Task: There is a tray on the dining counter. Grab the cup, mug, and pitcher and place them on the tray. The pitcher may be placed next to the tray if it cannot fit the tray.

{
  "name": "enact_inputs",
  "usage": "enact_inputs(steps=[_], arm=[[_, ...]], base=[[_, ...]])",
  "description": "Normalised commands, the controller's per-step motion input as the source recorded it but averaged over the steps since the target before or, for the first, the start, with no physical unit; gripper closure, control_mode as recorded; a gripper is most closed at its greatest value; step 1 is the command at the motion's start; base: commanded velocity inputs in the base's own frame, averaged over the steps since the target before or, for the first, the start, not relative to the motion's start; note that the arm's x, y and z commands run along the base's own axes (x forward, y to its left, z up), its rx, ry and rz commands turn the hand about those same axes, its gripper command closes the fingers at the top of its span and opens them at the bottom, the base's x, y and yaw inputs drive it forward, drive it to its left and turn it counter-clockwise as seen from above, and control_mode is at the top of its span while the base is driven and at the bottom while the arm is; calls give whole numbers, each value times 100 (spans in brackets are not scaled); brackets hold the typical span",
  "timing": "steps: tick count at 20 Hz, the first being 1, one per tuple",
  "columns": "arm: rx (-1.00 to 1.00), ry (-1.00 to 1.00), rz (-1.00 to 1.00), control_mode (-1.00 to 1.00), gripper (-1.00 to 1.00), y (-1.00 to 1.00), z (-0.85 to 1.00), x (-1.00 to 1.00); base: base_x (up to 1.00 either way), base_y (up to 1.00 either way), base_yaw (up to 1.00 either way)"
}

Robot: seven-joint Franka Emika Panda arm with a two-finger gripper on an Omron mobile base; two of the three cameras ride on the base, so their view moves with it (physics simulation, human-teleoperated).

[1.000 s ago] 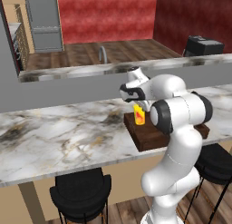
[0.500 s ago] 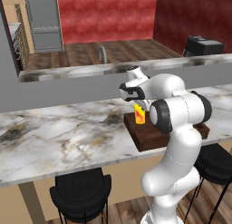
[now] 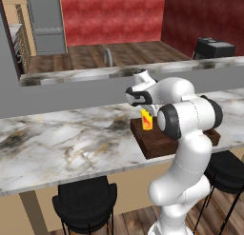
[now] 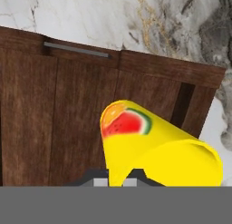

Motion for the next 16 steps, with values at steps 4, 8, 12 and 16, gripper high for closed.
enact_inputs(steps=[4, 8, 12, 16], arm=[[0, 0, 0, -100, -100, 0, 0, 0], [0, 0, 0, -100, -100, 0, 0, 0], [0, 0, 0, -100, -100, 0, 0, 0], [0, 0, 0, -100, -100, 0, 0, 0]], base=[[0, 0, 0], [0, 0, 0], [0, 0, 0], [0, 0, 0]])
